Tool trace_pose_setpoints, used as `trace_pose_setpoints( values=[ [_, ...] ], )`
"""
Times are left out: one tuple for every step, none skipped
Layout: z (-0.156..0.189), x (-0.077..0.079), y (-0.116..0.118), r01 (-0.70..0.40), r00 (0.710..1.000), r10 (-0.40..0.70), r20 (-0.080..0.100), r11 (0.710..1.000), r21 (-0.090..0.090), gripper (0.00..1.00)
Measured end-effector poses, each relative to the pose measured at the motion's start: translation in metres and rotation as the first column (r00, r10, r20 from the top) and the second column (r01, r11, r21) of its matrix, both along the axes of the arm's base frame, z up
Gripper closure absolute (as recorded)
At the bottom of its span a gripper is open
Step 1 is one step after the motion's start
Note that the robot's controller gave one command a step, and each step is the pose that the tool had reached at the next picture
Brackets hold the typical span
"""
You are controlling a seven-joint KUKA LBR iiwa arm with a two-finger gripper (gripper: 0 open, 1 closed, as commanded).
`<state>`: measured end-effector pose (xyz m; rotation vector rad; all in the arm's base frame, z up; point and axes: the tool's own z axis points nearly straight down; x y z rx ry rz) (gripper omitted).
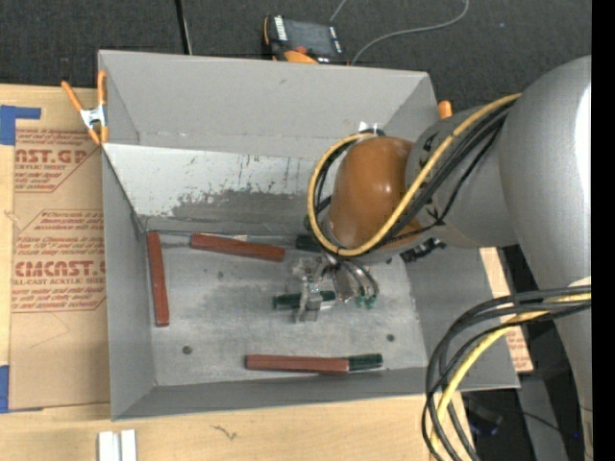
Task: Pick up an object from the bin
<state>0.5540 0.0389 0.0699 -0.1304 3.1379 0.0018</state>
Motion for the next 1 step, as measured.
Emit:
trace_pose_setpoints(
  values=[
    [0.1339,-0.0109,-0.0043,-0.211,0.977,0.211,0.008,0.977,-0.002,1.0]
  ],
)
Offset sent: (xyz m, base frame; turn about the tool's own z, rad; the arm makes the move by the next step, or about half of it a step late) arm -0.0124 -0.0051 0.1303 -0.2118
